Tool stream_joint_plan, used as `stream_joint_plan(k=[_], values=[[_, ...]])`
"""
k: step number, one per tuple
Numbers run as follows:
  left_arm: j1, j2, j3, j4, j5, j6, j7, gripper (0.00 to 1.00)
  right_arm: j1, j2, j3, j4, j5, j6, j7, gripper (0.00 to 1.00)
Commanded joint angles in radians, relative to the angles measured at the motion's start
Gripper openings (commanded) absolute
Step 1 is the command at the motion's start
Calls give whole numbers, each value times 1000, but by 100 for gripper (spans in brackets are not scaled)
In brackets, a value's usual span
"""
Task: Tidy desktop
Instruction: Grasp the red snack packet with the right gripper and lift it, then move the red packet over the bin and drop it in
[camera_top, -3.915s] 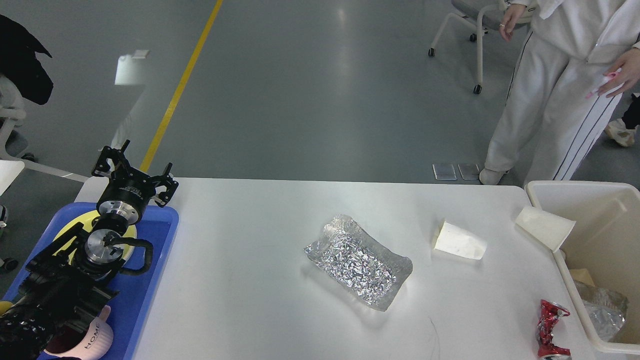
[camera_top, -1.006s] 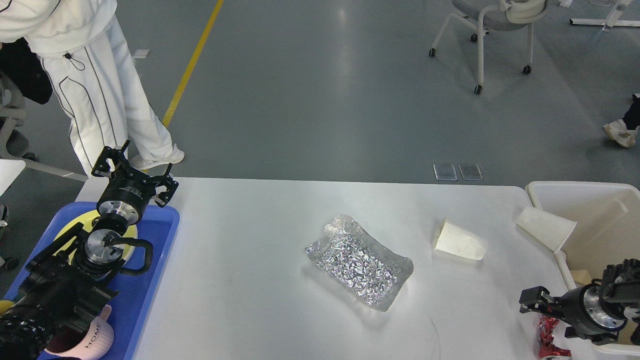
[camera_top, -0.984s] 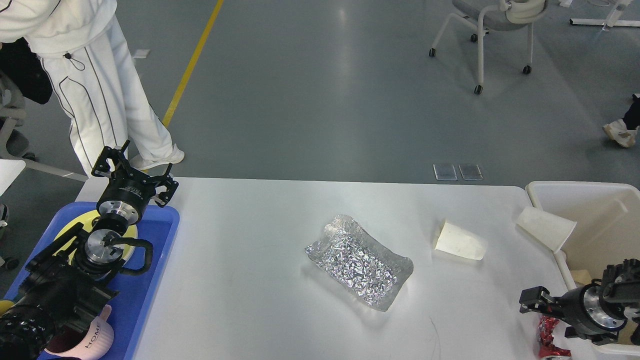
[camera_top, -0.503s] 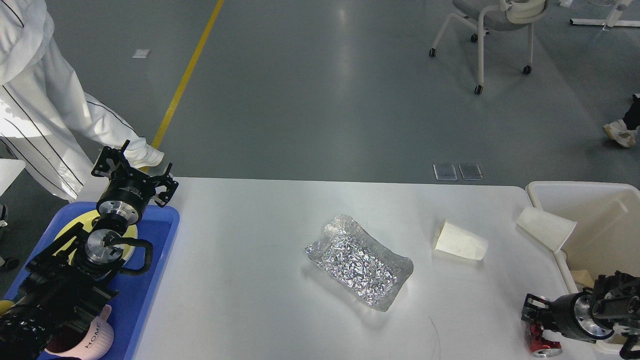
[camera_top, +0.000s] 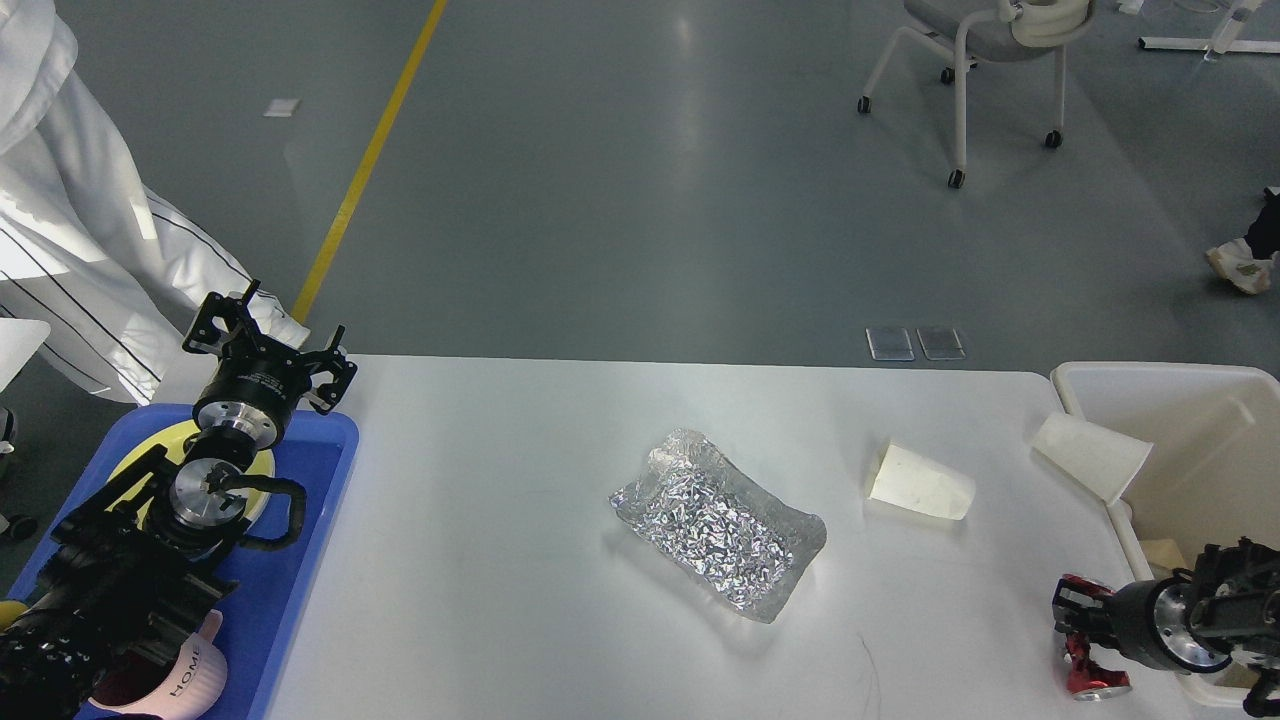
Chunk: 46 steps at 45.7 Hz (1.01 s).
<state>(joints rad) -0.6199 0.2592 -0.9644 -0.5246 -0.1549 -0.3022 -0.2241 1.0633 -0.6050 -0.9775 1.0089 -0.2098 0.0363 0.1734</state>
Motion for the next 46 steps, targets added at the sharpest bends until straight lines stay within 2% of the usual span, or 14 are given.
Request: stream_joint_plan(k=[1, 8, 16, 23, 26, 27, 31, 39, 46], values=[[0, 0, 0, 0, 0, 0, 0, 98, 61, -12, -4, 7, 0, 4, 0, 0], [0, 0, 0, 0, 0, 0, 0, 98, 124, -10, -13, 7, 0, 13, 0, 0], [-1, 0, 1, 0, 0, 0, 0, 98, 303, -15, -47, 11, 0, 62, -2, 0], [-1, 0, 1, 0, 0, 0, 2, 98, 527, -15, -58, 11, 0, 221, -3, 0], [-1, 0, 1, 0, 0, 0, 0, 98, 630, -6, -53, 11, 1, 318, -3, 0], [-1, 0, 1, 0, 0, 0, 0, 98, 712, 5, -44, 14, 1, 391, -3, 0], [-1, 0, 1, 0, 0, 0, 0, 98, 831, 53, -9, 37, 3, 494, -11, 0], [-1, 0, 1, 0, 0, 0, 0, 98, 975, 169, 79, 128, 9, 609, -20, 0], [0, 0, 1, 0, 0, 0, 2, 98, 1046, 284, 91, 218, 15, 622, -20, 0]])
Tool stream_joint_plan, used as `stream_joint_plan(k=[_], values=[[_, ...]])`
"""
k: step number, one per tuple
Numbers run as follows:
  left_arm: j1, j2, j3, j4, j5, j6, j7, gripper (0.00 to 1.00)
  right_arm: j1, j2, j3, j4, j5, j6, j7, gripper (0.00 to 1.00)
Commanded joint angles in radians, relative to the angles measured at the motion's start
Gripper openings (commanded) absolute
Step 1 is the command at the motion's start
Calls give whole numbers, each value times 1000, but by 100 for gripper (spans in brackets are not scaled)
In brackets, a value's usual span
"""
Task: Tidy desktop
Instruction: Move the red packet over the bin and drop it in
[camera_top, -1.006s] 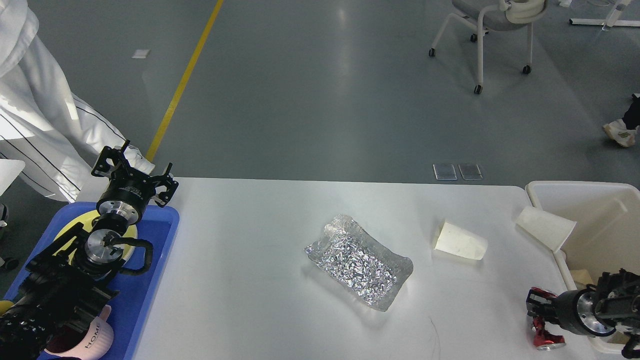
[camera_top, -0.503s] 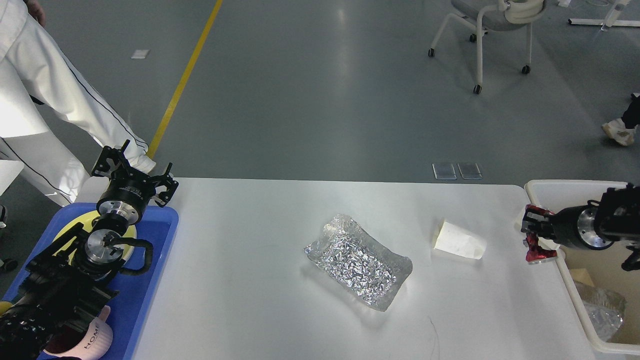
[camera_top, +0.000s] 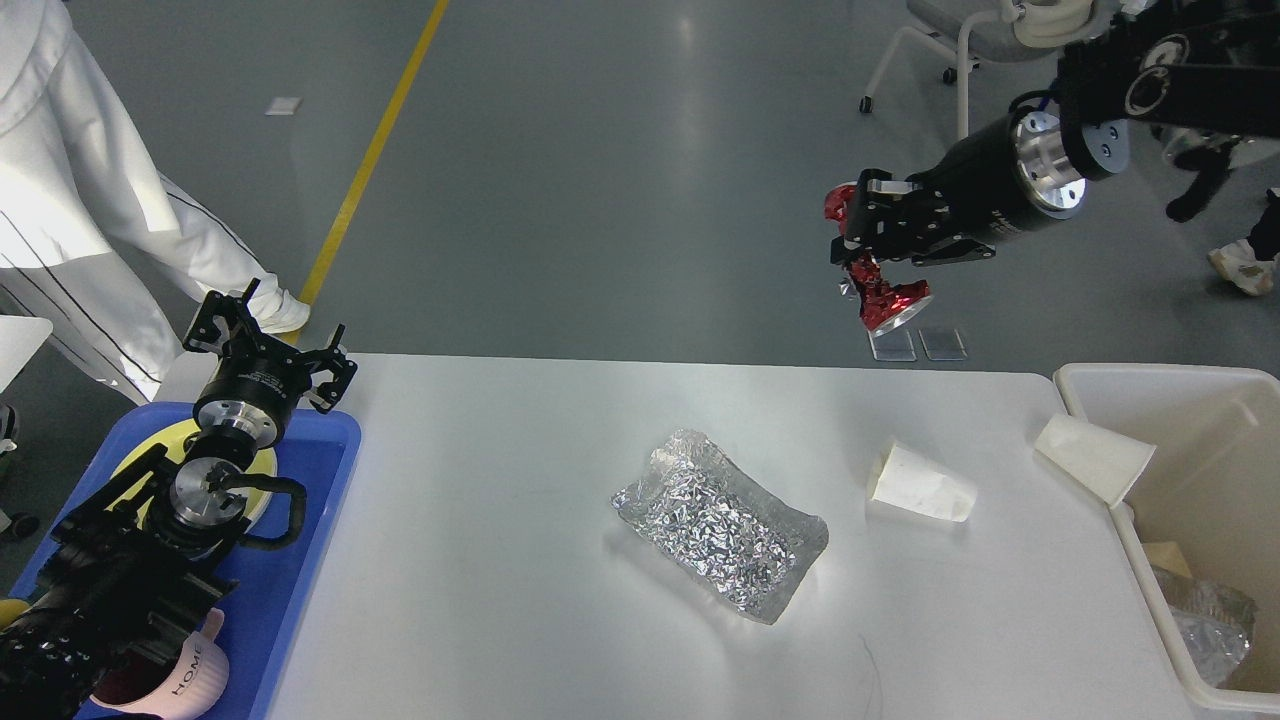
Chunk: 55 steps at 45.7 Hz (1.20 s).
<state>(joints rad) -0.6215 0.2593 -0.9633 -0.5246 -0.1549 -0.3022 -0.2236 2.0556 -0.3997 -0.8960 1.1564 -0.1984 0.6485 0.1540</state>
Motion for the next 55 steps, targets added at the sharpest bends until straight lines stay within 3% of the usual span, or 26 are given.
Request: stream_joint_plan(k=[1, 12, 24, 31, 40, 48, 55], values=[[0, 0, 0, 0, 0, 0, 0, 98, 69, 90, 9, 86, 5, 10, -1, 0], [0, 0, -2, 0, 0, 0, 0, 98, 135, 160, 45, 187, 7, 3, 1, 0], [0, 0, -2, 0, 0, 0, 0, 98, 15, 98, -73, 132, 1, -29, 1, 0], [0, 0, -2, 0, 0, 0, 0, 98, -168, -19, -135, -23, 1, -79, 1, 0], [2, 0, -2, 0, 0, 0, 0, 98, -455, -145, -136, -230, 1, -242, 1, 0], [2, 0, -2, 0, 0, 0, 1, 98, -791, -168, -101, -499, 17, -426, 1, 0], [2, 0, -2, 0, 0, 0, 1, 98, -1080, -139, -23, -814, 197, -492, 1, 0]])
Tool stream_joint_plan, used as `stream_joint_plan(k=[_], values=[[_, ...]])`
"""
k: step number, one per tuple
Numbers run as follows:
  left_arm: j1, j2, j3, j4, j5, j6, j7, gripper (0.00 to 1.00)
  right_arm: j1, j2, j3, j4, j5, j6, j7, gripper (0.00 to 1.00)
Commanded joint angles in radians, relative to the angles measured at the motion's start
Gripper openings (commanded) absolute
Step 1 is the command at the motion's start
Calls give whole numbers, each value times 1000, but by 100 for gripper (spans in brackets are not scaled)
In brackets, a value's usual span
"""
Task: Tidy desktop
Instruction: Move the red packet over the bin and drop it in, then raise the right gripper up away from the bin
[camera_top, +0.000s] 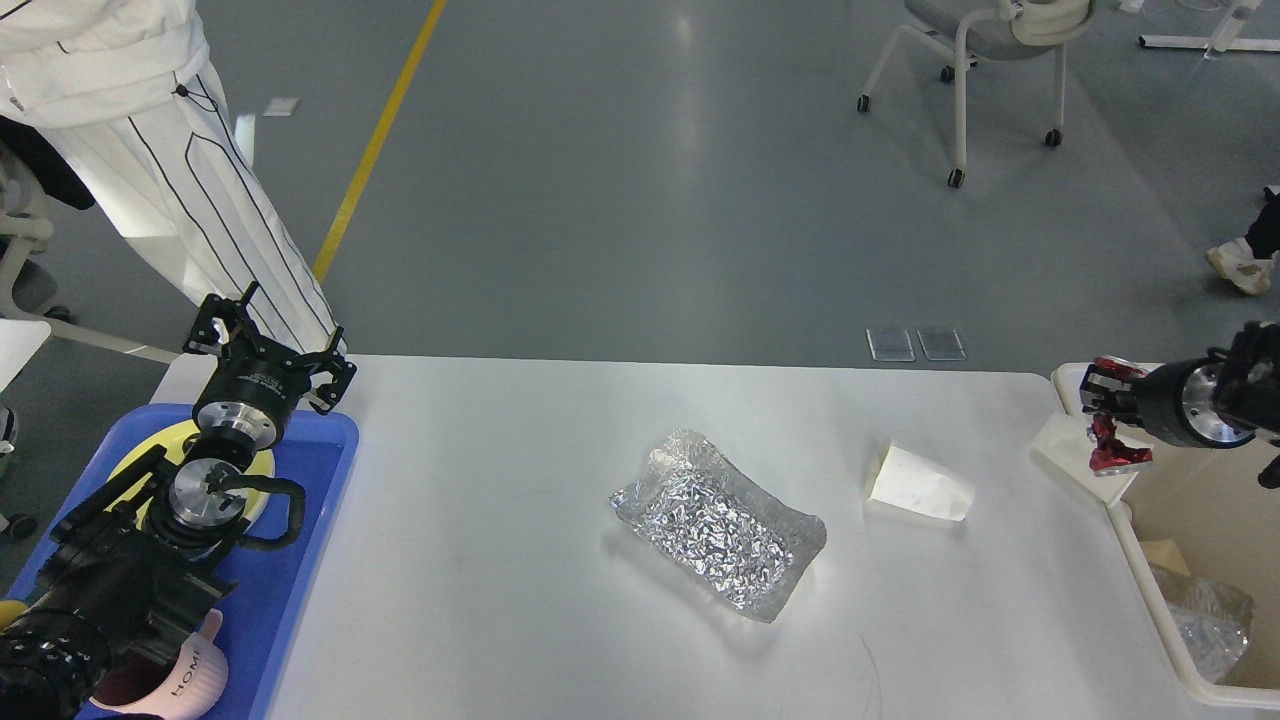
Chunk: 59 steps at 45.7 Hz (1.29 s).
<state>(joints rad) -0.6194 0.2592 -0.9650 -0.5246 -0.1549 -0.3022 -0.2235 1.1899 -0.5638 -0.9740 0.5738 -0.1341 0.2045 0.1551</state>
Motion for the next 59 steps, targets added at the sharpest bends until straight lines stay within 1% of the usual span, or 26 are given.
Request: stream_joint_plan(k=[1, 4, 8, 12, 17, 18, 19, 20, 21, 22, 23, 36, 45, 49, 53, 59], values=[[0, 0, 0, 0, 0, 0, 0, 98, -257, 42, 64, -282, 161, -57, -2, 0], [0, 0, 0, 0, 0, 0, 0, 98, -366, 113, 83, -421, 238, -76, -3, 0], [0, 0, 0, 0, 0, 0, 1, 98, -467, 159, 89, -563, 307, -80, -15, 0], [0, 0, 0, 0, 0, 0, 1, 98, -518, 168, 89, -597, 338, -86, -20, 0], [0, 0, 0, 0, 0, 0, 0, 98, -539, 173, 110, -597, 340, -131, -19, 0], [0, 0, 0, 0, 0, 0, 0, 98, -544, 173, 112, -597, 340, -135, -19, 4], [0, 0, 0, 0, 0, 0, 0, 98, -546, 173, 115, -595, 340, -132, -19, 32], [0, 0, 0, 0, 2, 0, 0, 98, -549, 173, 118, -595, 340, -132, -19, 87], [0, 0, 0, 0, 0, 0, 0, 98, -550, 173, 121, -594, 340, -129, -19, 100], [0, 0, 0, 0, 0, 0, 0, 98, -550, 173, 123, -594, 340, -129, -17, 95], [0, 0, 0, 0, 2, 0, 0, 98, -552, 173, 124, -594, 340, -129, -17, 100], [0, 0, 0, 0, 0, 0, 0, 98, -541, 185, 120, -598, 340, -129, -17, 100], [0, 0, 0, 0, 0, 0, 0, 98, -423, 203, 118, -598, 340, -117, -17, 100], [0, 0, 0, 0, 0, 0, 0, 98, -356, 229, 114, -597, 337, -108, -17, 100], [0, 0, 0, 0, 0, 0, 0, 98, -276, 237, 104, -597, 335, -63, -19, 100], [0, 0, 0, 0, 0, 0, 0, 98, -155, 239, 100, -597, 323, 36, -19, 100]])
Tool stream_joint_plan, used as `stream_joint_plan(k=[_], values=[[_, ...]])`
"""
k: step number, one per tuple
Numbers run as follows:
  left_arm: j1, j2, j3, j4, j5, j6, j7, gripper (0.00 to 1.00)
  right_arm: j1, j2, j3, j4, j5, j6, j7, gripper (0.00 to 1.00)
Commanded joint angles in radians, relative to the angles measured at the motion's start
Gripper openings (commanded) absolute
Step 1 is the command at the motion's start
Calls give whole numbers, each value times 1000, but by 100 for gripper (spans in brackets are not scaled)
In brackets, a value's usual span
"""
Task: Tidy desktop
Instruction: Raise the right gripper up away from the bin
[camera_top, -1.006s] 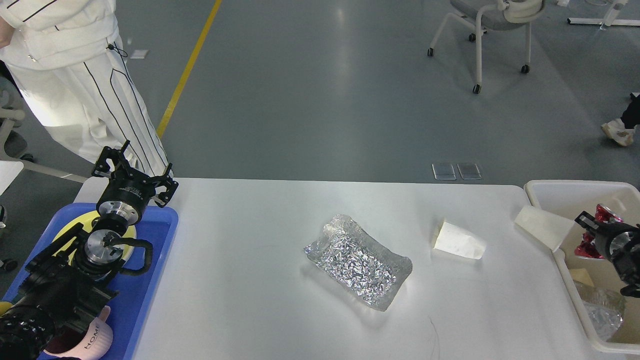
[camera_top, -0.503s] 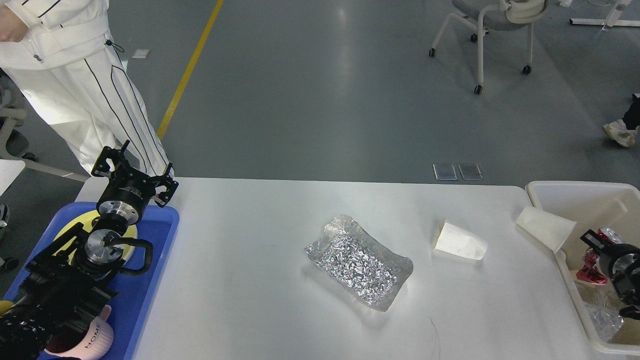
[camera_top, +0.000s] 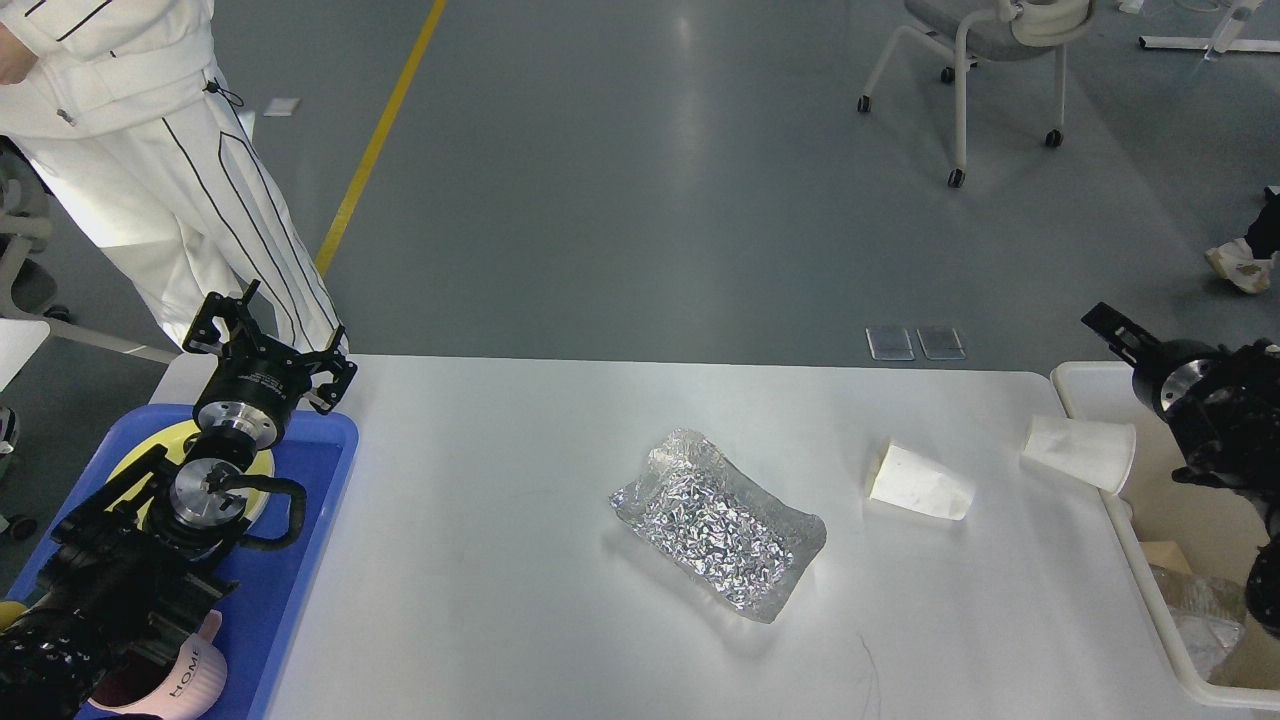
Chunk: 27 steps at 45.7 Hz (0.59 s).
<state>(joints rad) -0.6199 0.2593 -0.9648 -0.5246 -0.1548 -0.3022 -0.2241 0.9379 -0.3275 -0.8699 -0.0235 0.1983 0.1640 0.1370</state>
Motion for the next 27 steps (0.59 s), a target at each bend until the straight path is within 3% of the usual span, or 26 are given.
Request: stream_joint_plan(k=[1, 7, 17, 24, 27], values=[[0, 0, 0, 0, 0, 0, 0, 98, 116, 4, -4, -1, -11, 94, 0, 100], [0, 0, 0, 0, 0, 0, 0, 98, 251, 25, -6, -1, -17, 218, 0, 100], [0, 0, 0, 0, 0, 0, 0, 98, 458, 133, -54, -4, -19, 560, 0, 100], [0, 0, 1, 0, 0, 0, 0, 98, 529, 188, -60, 31, -25, 690, 0, 100], [0, 0, 0, 0, 0, 0, 0, 98, 593, 199, -60, 112, -39, 732, 0, 100]])
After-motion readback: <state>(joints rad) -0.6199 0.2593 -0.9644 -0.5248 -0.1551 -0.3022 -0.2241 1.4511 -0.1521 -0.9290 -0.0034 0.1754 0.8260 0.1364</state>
